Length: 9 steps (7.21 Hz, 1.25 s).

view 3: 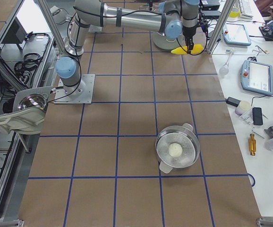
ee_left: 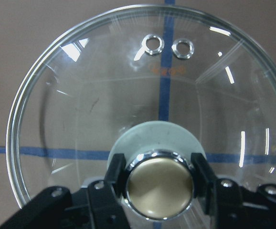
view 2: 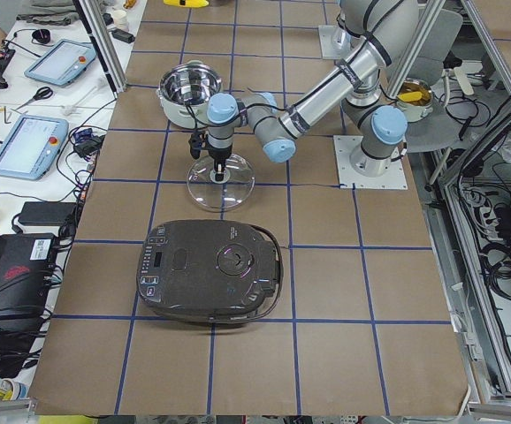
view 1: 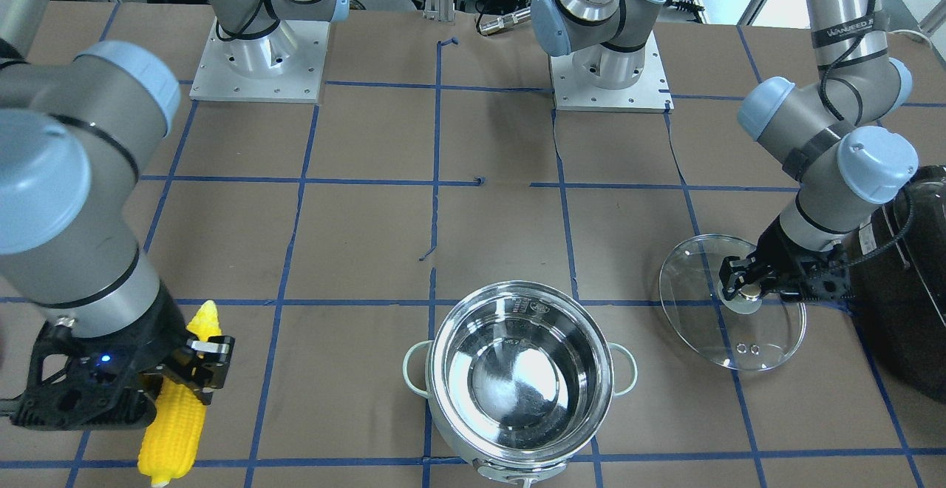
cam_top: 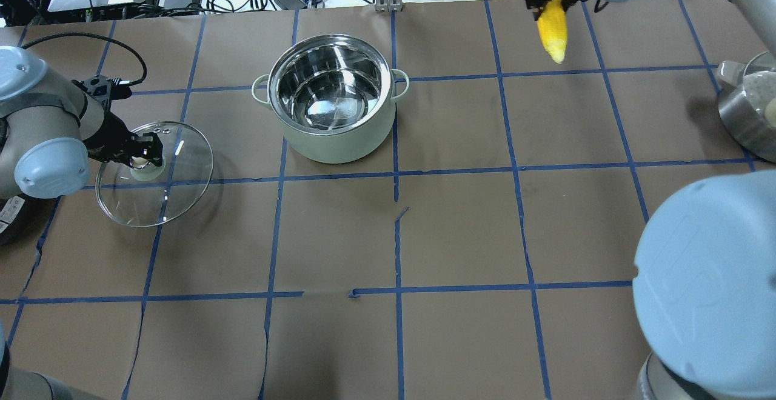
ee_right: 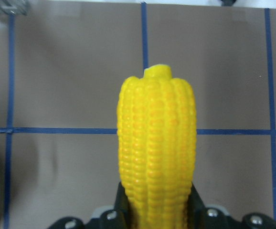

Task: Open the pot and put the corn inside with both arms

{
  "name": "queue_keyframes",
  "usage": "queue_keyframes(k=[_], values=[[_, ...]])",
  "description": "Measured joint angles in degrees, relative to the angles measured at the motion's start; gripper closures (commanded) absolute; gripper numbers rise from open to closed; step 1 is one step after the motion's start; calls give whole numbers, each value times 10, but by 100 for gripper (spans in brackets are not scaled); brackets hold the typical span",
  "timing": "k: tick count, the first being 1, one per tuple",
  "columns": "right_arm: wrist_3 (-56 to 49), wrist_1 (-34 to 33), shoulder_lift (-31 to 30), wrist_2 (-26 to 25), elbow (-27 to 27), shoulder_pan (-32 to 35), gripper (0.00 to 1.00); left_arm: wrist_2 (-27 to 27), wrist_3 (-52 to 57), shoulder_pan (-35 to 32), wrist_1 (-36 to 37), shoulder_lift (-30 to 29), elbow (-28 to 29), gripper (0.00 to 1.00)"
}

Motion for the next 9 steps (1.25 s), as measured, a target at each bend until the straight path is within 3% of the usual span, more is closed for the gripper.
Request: queue_keyframes(k=[3, 4, 8, 9], values=[[111, 16, 42, -4, -80, 100, 100, 1, -1, 1, 0, -6, -2, 61], [143, 11, 64, -1, -98, 126, 100, 2, -3, 2, 0, -8, -3, 54], [202, -44, 121, 39, -117, 194, 100, 7, -12, 3, -2, -9, -6, 45], [204, -56, 134, 46, -117, 200, 90, 8, -11, 4, -2, -9, -7, 41]])
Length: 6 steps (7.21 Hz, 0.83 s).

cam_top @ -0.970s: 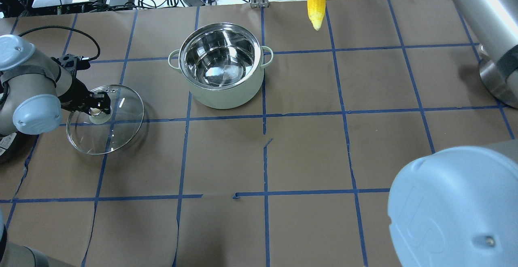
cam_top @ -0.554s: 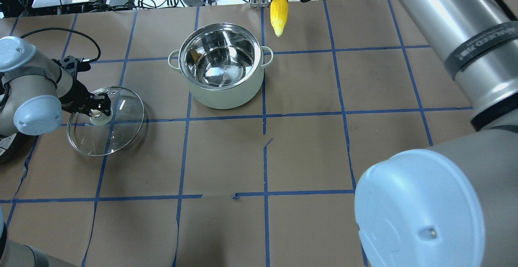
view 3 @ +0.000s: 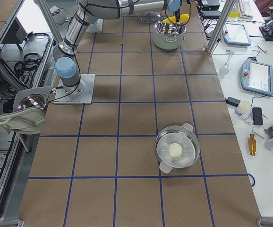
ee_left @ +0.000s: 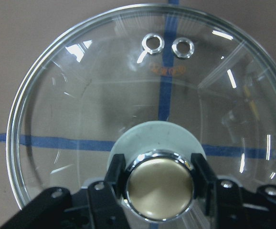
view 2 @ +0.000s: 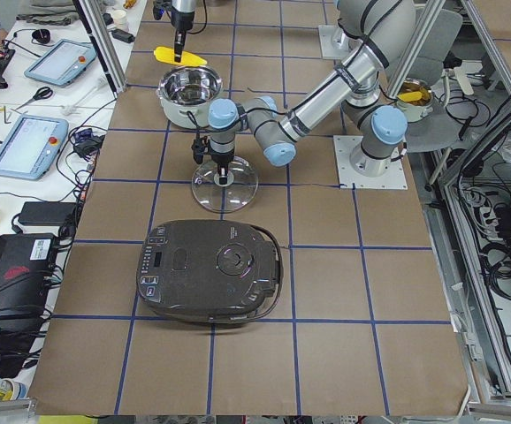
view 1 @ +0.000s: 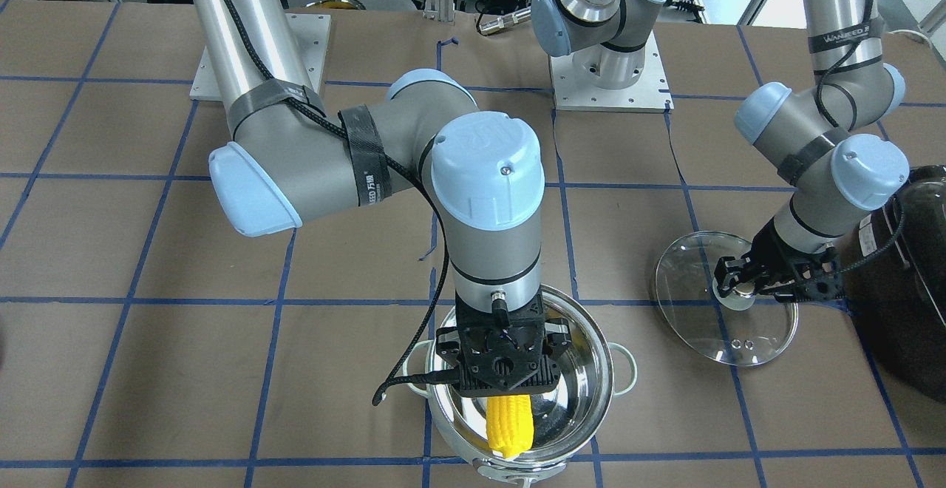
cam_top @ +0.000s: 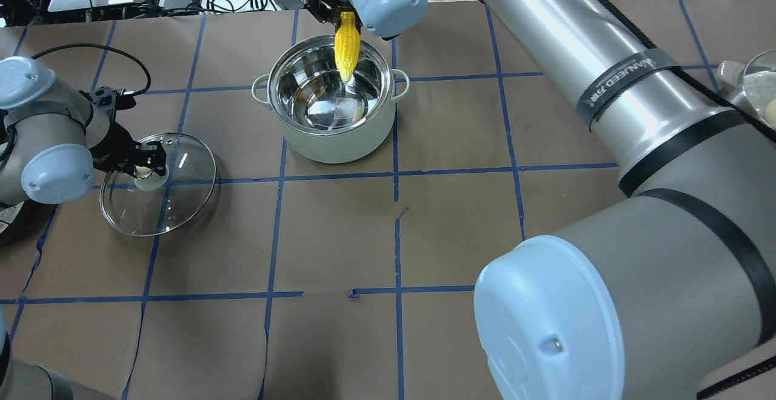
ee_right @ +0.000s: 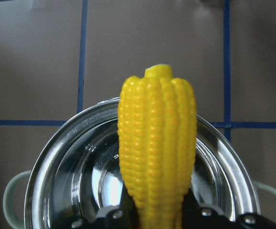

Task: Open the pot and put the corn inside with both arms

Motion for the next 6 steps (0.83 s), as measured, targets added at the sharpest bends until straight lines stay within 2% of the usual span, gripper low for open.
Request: queue_keyframes(k=[2, 3, 4, 6], values=[[5, -10, 13, 4, 6, 9, 11, 1, 0, 1, -1, -1, 0, 32], [9, -11, 12, 4, 14, 13, 0, 1, -1, 2, -1, -1, -1, 18], [14, -11, 9, 4, 22, 16, 0, 1, -1, 2, -1, -2, -1, 0], [15, -11, -1, 4, 35, 17, 0, 2, -1, 1, -2, -1, 0, 0]])
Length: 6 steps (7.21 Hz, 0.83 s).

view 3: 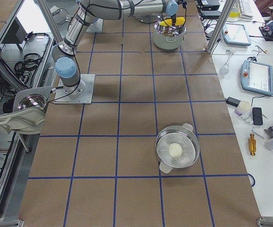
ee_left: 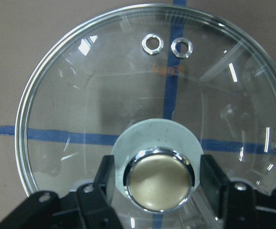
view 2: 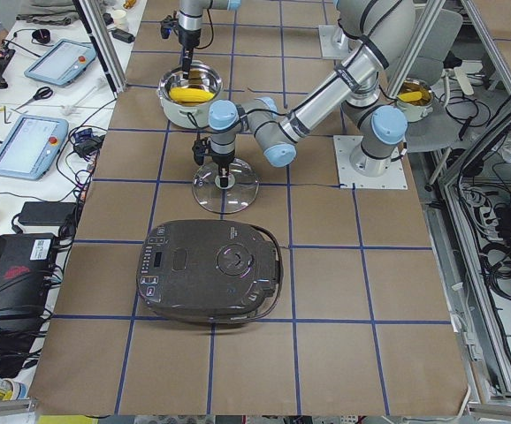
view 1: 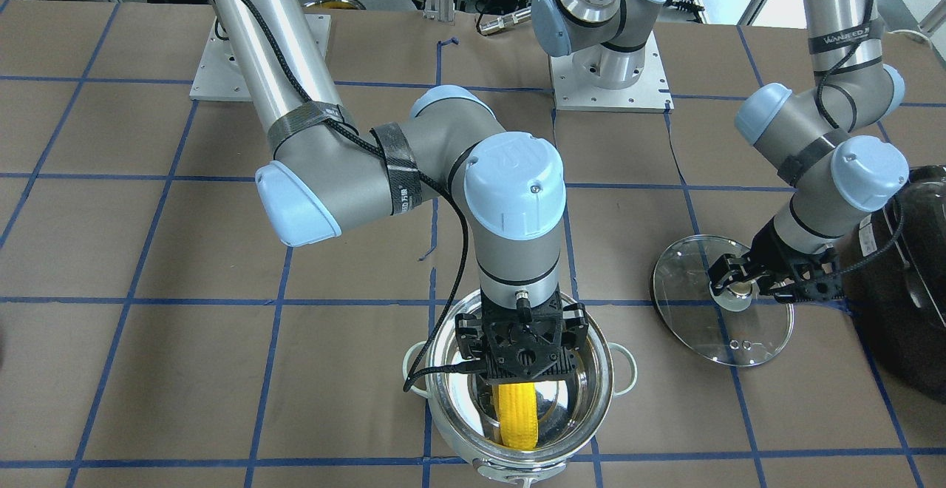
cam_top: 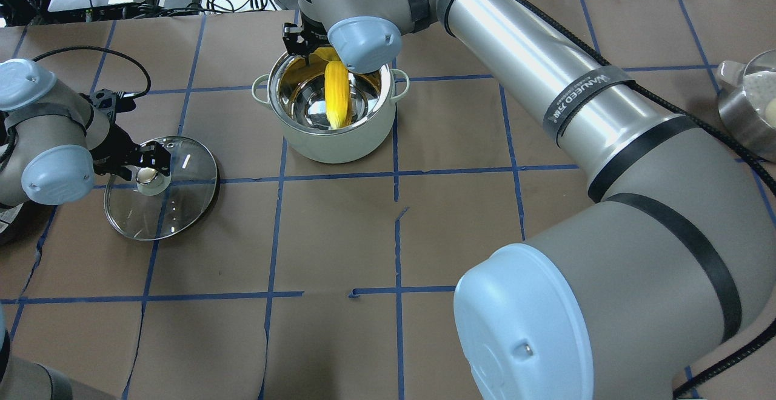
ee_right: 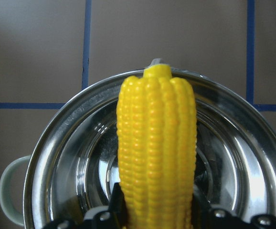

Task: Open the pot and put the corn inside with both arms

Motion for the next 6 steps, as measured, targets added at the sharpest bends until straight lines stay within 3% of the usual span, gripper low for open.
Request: queue_keyframes(k=[4, 6], values=[[-23, 6, -40, -8, 8, -11, 0, 11, 1, -8, -20, 28, 12, 0], [-28, 32, -71, -9, 12, -45, 0, 13, -4, -27, -115, 62, 59, 0]])
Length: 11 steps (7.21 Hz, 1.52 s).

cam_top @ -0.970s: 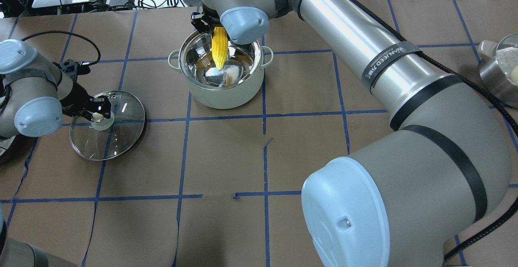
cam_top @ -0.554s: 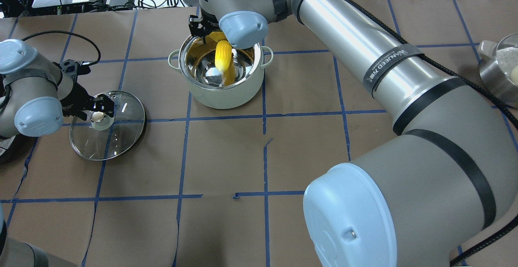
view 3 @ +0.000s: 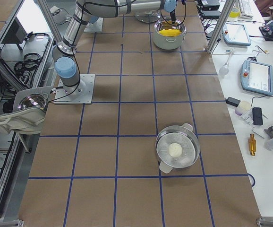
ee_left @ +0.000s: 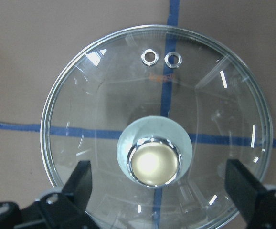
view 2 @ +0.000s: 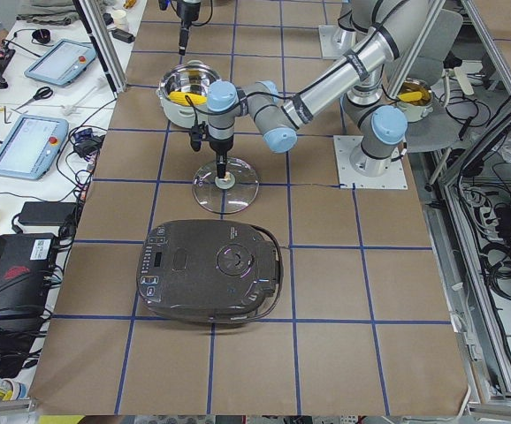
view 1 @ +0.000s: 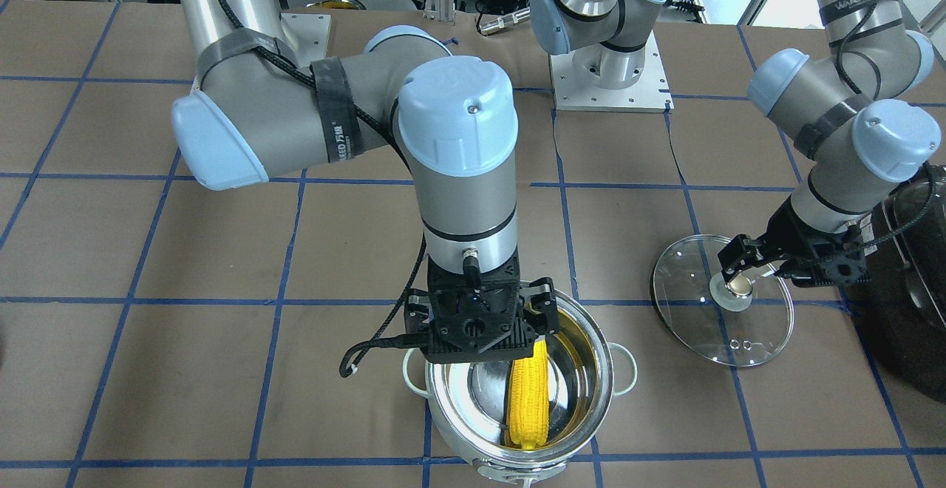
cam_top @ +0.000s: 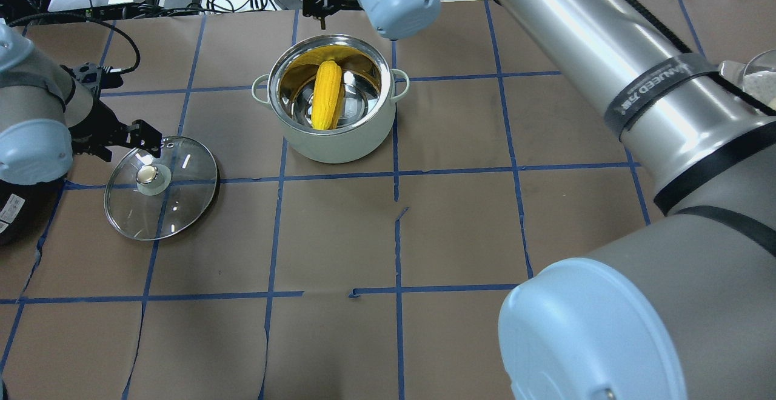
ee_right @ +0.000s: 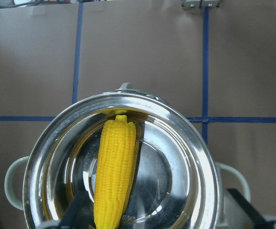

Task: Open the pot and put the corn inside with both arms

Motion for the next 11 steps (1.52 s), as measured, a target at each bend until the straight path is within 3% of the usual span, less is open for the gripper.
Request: queue_keyframes(k=[3, 5, 8, 11], values=[[-17, 70, -69, 7, 35, -80, 0, 4, -92, -79, -196, 46, 126, 0], [-69, 134, -124, 7, 74, -136, 0, 20, -163, -145, -279, 75, 188, 0], [-178, 241, -188, 2, 100, -214, 0, 24, -236, -228, -316, 119, 214, 0], [-217, 295, -217, 3, 112, -242, 0, 18, -250, -248, -313, 128, 205, 0]])
